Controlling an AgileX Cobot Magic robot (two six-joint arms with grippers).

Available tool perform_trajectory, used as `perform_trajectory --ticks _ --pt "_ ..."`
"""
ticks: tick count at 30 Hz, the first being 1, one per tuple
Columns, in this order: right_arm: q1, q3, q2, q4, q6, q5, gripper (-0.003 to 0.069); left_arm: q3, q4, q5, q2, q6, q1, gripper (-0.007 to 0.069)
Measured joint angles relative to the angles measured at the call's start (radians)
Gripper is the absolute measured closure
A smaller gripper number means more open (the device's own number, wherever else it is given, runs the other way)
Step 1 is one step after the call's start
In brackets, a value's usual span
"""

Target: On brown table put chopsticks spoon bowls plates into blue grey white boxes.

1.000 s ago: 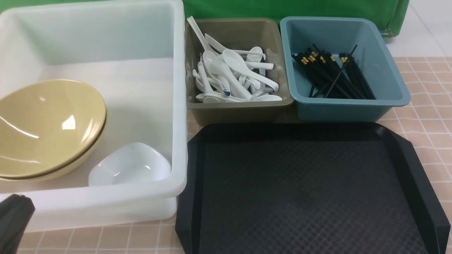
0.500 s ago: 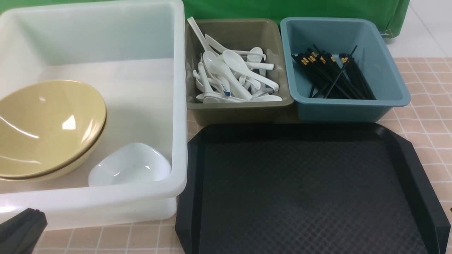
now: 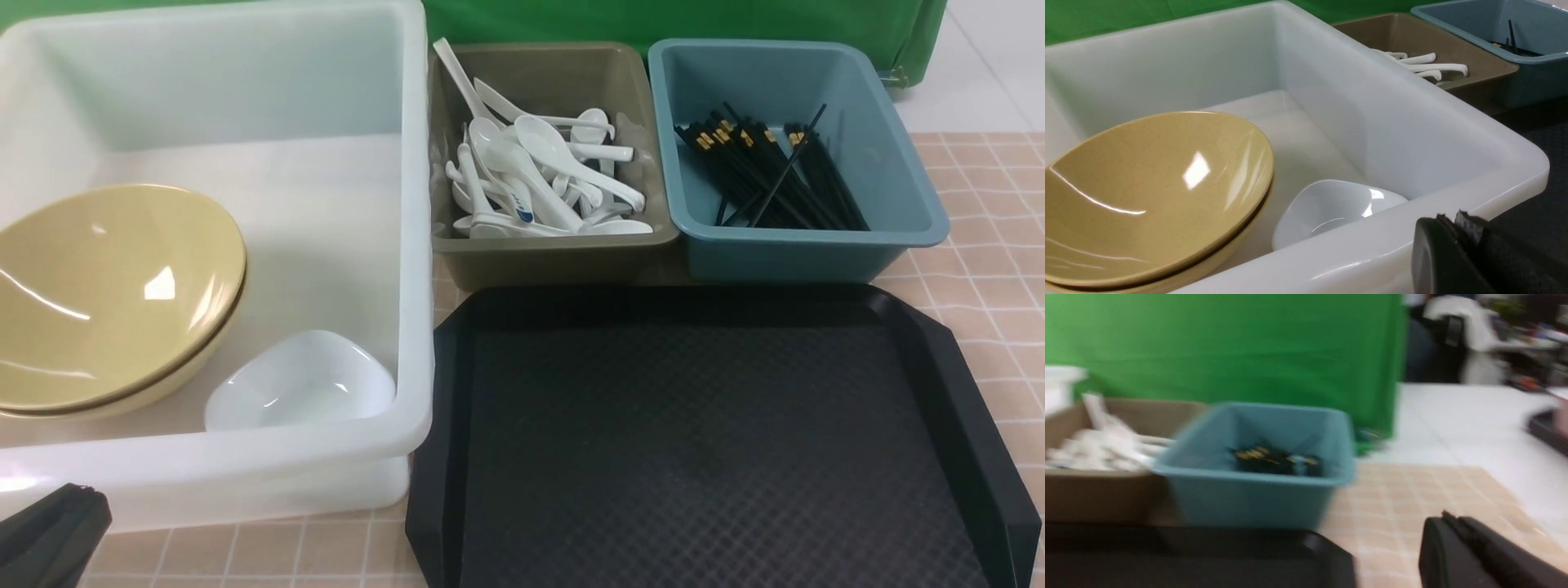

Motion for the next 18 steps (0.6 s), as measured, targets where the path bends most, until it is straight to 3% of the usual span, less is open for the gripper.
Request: perform_trajectory --ticks 8,18 --pt "-0.046 0.001 0.000 0.047 -0.001 0.260 0.0611 0.000 0.000 0.000 0.000 -0.001 0.000 0.0620" --pt "-0.046 -0.001 0.000 0.066 -0.001 0.280 0.0611 0.000 0.000 0.000 0.000 0.000 0.000 0.0620"
